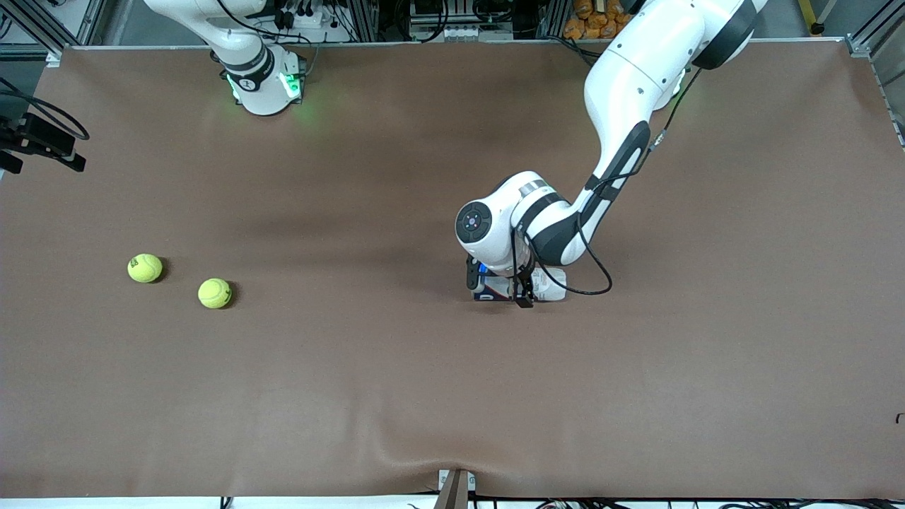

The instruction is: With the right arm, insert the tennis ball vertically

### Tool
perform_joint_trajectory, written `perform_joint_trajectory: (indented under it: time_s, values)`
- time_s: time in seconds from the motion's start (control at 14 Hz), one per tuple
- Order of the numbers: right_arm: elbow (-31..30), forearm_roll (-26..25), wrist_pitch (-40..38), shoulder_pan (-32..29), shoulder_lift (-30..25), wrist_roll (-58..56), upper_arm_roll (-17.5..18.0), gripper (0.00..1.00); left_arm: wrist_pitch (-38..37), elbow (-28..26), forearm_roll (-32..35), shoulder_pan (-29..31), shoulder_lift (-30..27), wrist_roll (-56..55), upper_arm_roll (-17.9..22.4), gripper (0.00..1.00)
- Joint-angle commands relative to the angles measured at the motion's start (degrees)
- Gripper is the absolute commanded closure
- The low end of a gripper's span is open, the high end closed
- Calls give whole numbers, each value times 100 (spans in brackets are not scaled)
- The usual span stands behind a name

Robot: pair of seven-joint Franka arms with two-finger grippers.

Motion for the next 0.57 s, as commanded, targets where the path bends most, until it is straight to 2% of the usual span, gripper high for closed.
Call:
perform_joint_trajectory:
  time_s: [0.0, 0.5]
  values:
    - [-30, 102, -21, -110, -23, -5, 58, 0, -226, 35, 174, -57, 31, -143, 36, 0]
    - [-21, 93, -30, -119, 47, -23, 58, 0, -306, 70, 297, -66, 145, -233, 63, 0]
